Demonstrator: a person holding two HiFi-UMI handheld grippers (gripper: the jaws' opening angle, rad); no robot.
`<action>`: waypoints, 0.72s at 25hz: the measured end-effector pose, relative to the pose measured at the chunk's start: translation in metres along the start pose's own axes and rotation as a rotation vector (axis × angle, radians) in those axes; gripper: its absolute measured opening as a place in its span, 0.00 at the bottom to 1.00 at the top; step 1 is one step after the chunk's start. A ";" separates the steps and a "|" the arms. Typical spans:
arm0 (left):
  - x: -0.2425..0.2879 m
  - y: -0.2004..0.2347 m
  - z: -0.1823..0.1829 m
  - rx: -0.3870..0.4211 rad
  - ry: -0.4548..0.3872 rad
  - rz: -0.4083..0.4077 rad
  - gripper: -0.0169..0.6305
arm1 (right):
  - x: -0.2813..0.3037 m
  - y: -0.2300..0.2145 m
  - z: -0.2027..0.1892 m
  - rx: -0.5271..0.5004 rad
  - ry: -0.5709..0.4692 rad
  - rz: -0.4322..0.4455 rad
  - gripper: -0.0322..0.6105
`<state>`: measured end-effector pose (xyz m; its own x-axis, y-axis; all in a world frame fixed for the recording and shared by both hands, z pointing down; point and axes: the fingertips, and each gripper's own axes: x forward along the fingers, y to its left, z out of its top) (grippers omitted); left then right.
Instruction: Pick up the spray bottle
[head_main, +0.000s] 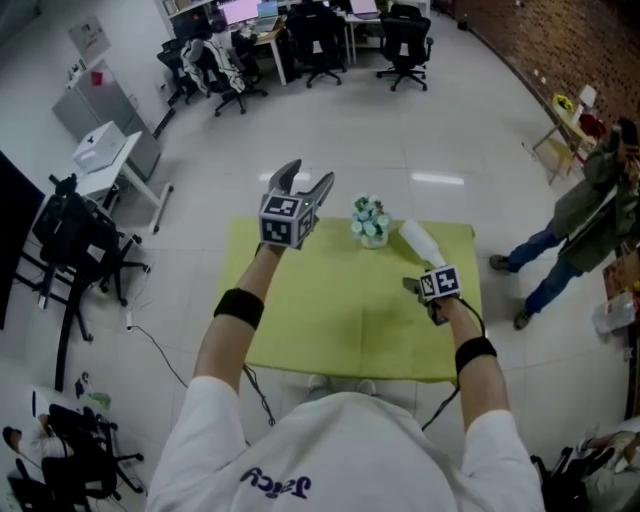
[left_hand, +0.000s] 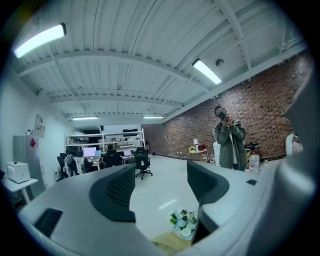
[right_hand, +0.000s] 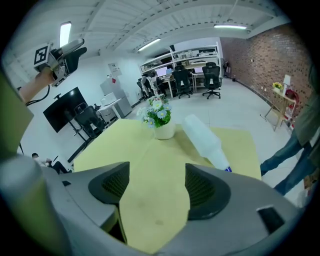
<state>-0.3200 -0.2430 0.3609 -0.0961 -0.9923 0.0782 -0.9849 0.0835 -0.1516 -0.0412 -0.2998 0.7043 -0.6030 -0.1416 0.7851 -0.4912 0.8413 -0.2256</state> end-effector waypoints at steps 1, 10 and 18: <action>0.003 -0.002 0.001 0.005 -0.005 -0.013 0.54 | 0.000 0.001 0.004 0.004 -0.011 0.000 0.61; 0.027 -0.016 -0.008 0.078 0.026 -0.160 0.54 | -0.001 0.018 0.011 0.065 -0.083 -0.012 0.61; 0.062 -0.060 -0.019 0.134 0.066 -0.308 0.54 | -0.019 0.005 0.000 0.096 -0.142 -0.050 0.61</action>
<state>-0.2692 -0.3078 0.3939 0.1897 -0.9605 0.2038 -0.9419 -0.2366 -0.2383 -0.0323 -0.2930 0.6881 -0.6560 -0.2601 0.7086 -0.5764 0.7787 -0.2477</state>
